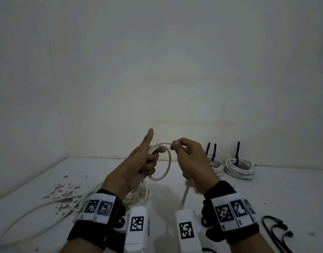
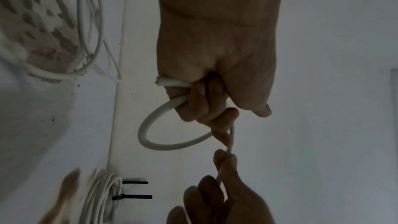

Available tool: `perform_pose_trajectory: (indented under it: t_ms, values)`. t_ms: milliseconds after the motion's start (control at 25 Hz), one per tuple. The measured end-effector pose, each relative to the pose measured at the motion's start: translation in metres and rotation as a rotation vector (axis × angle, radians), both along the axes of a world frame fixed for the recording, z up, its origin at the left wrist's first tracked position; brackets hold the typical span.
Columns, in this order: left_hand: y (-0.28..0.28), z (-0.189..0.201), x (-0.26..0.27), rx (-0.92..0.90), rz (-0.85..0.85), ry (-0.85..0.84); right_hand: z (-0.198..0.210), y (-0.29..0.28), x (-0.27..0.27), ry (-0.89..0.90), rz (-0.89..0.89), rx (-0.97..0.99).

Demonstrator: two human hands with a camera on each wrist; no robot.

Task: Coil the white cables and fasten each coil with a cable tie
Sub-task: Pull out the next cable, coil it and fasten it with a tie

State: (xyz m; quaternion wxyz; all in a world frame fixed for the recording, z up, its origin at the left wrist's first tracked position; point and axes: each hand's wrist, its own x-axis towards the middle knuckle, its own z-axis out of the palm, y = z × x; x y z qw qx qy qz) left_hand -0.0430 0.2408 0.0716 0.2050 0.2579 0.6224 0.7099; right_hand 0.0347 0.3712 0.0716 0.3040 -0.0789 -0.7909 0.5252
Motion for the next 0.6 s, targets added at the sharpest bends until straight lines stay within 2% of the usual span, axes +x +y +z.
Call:
perform_pose_trajectory:
  t_ms: [80, 160, 240, 440, 520, 600]
  values:
    - [-0.001, 0.0, -0.004, 0.055, 0.004, -0.043, 0.001, 0.004, 0.001, 0.003, 0.041, -0.06]
    - [-0.002, 0.0, -0.007, 0.098, 0.073, -0.1, 0.005, 0.009, 0.003, -0.01, 0.188, -0.179]
    - [-0.004, 0.0, -0.009, 0.134, 0.124, -0.138, 0.009, 0.013, 0.008, -0.043, 0.289, -0.194]
    - [-0.006, 0.005, -0.004, 0.202, 0.047, -0.2, 0.003, 0.019, 0.015, -0.134, 0.37, -0.127]
    - [-0.005, 0.007, 0.0, 0.224, -0.003, -0.23, 0.0, 0.013, 0.015, -0.047, 0.385, -0.181]
    - [-0.004, 0.007, 0.0, 0.217, -0.016, -0.23, -0.003, 0.004, 0.01, 0.05, 0.269, -0.101]
